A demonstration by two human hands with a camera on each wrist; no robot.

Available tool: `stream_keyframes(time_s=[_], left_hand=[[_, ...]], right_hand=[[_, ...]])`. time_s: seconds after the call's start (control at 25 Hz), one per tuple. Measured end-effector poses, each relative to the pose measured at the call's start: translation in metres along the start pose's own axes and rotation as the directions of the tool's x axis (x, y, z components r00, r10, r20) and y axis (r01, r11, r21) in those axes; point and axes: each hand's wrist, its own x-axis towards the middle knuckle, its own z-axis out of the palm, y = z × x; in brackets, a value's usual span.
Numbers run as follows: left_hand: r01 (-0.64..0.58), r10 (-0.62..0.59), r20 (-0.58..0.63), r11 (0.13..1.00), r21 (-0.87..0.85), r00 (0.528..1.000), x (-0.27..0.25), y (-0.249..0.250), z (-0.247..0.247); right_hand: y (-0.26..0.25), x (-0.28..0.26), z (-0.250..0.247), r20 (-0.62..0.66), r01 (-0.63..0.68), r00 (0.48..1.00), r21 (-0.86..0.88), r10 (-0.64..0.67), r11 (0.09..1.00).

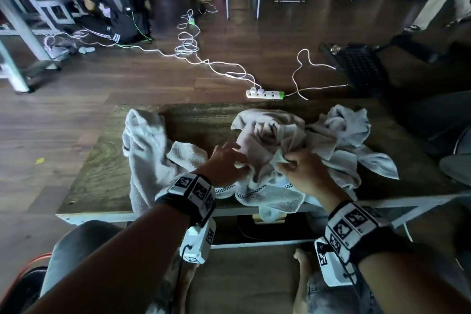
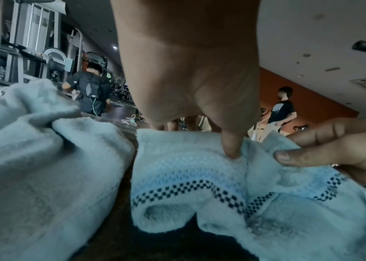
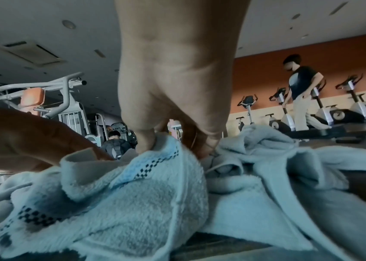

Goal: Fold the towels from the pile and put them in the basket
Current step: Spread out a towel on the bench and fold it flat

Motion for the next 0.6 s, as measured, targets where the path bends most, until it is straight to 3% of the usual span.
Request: stream_keyframes(time_s=[0.12, 0.2, 0.28, 0.4, 0.48, 0.6], left_hand=[[0.031, -0.032, 0.131, 0.999, 0.009, 0.991, 0.014, -0.003, 0.009], [-0.066, 0.073, 0.115, 0.996, -0.064, 0.991, 0.019, 0.001, 0.011], [-0.204, 0.204, -0.004, 0.973, -0.105, 0.979, 0.021, 0.006, 0.005], [-0.189, 0.158, -0.165, 0.963, -0.191, 0.974, 0.031, 0.013, -0.043], [-0.223, 0.150, -0.305, 0.949, -0.222, 0.940, 0.047, 0.018, -0.097], [-0.215, 0.136, -0.507, 0.972, -0.099, 0.851, 0.080, 0.025, -0.185]], right_hand=[[-0.004, 0.007, 0.008, 0.010, -0.013, 1.000, -0.096, 0.014, 0.995], [-0.005, 0.009, 0.007, 0.015, -0.021, 1.000, -0.029, 0.021, 0.999], [-0.011, 0.010, -0.002, 0.003, -0.026, 1.000, 0.155, 0.026, 0.988], [-0.041, 0.029, -0.036, -0.051, 0.040, 0.998, 0.378, -0.022, 0.925], [-0.069, 0.064, -0.067, -0.138, 0.129, 0.987, 0.399, -0.080, 0.908], [-0.113, 0.143, -0.103, -0.240, 0.221, 0.961, 0.374, -0.136, 0.901]])
